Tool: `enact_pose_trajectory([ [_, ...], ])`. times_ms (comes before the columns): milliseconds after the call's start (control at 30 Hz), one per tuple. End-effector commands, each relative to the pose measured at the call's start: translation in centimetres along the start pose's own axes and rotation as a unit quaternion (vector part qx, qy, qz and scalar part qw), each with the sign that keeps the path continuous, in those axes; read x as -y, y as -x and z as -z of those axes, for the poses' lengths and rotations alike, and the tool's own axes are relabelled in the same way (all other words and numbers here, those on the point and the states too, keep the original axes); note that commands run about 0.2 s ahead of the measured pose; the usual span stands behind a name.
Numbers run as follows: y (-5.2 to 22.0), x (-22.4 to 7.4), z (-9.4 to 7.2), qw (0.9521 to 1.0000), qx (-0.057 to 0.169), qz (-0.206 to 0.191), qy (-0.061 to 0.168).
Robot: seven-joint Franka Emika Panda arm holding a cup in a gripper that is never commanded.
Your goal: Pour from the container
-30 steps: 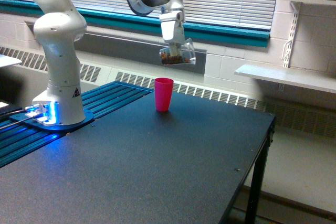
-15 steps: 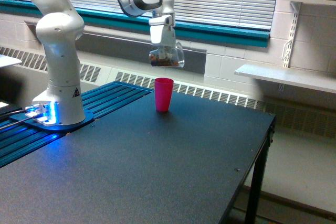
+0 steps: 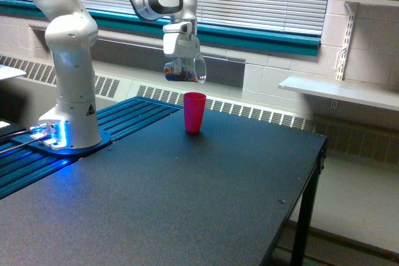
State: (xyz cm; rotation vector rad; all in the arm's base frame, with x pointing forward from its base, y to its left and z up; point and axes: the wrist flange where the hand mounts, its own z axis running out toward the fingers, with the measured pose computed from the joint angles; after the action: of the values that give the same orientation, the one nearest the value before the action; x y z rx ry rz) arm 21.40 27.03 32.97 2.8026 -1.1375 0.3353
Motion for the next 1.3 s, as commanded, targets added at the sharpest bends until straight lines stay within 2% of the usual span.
enact_pose_trajectory([
  [33, -0.1, -0.6, 0.4, 0.9995, 0.004, -0.032, 0.005],
  [633, 1.2, 0.8, 0.0, 0.9997, 0.023, -0.002, 0.013],
  [1000, 3.8, 2.0, 0.5, 0.9991, 0.018, 0.036, 0.017],
  [1300, 5.8, 1.6, 0.4, 0.9983, 0.015, 0.049, 0.026],
])
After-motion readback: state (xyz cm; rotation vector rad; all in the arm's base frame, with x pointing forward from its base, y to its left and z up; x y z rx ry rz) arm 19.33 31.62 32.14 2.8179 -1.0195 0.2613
